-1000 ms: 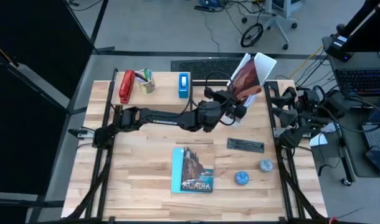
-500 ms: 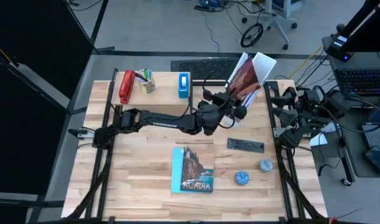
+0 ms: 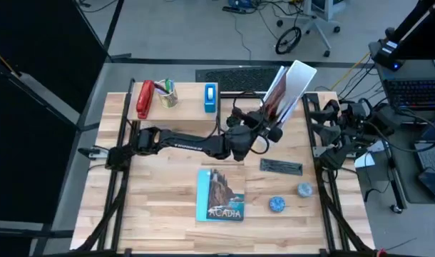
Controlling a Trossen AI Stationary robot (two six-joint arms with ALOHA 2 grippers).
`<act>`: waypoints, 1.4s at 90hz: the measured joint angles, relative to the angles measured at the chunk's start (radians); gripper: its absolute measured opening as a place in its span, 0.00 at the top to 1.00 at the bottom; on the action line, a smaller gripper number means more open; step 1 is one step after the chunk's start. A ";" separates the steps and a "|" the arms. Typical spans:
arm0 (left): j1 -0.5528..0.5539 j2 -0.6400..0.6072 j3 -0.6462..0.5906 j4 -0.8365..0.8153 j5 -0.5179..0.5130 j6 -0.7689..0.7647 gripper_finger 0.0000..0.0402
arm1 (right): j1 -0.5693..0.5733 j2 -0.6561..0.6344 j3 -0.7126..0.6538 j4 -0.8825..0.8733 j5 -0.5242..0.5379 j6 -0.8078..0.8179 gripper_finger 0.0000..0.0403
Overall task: Stock shelves
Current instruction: Put the purple/brown book into the white book shelf
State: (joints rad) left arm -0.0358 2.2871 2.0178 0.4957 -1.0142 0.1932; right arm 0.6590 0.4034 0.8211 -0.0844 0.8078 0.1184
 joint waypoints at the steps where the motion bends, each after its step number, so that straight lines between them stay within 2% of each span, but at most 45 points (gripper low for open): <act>1: 0.000 0.000 0.000 0.000 0.000 -0.001 0.99 | 0.000 0.000 0.000 0.000 0.000 0.000 0.48; 15: 0.001 0.000 0.000 -0.005 0.016 -0.054 0.99 | 0.000 0.000 0.000 0.000 0.000 0.000 0.48; 31: 0.016 0.000 0.000 -0.034 0.146 -0.109 0.97 | 0.000 0.000 0.000 0.000 0.000 0.000 0.48; 73: 0.072 0.000 -0.028 -0.157 0.183 -0.240 0.96 | 0.000 0.000 0.000 -0.002 0.000 0.000 0.48; 90: 0.089 0.000 -0.028 -0.153 0.238 -0.244 0.96 | 0.000 0.000 0.000 -0.002 0.000 0.000 0.48; 106: 0.102 0.037 -0.029 -0.150 0.267 -0.329 0.96 | 0.000 0.000 0.000 -0.004 0.000 0.000 0.48; 126: 0.110 0.110 -0.025 -0.008 0.283 -0.342 0.96 | 0.000 0.003 0.000 -0.006 0.000 0.000 0.48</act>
State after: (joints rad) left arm 0.0745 2.3975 1.9929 0.4882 -0.7307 -0.1487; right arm 0.6590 0.4065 0.8207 -0.0906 0.8082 0.1184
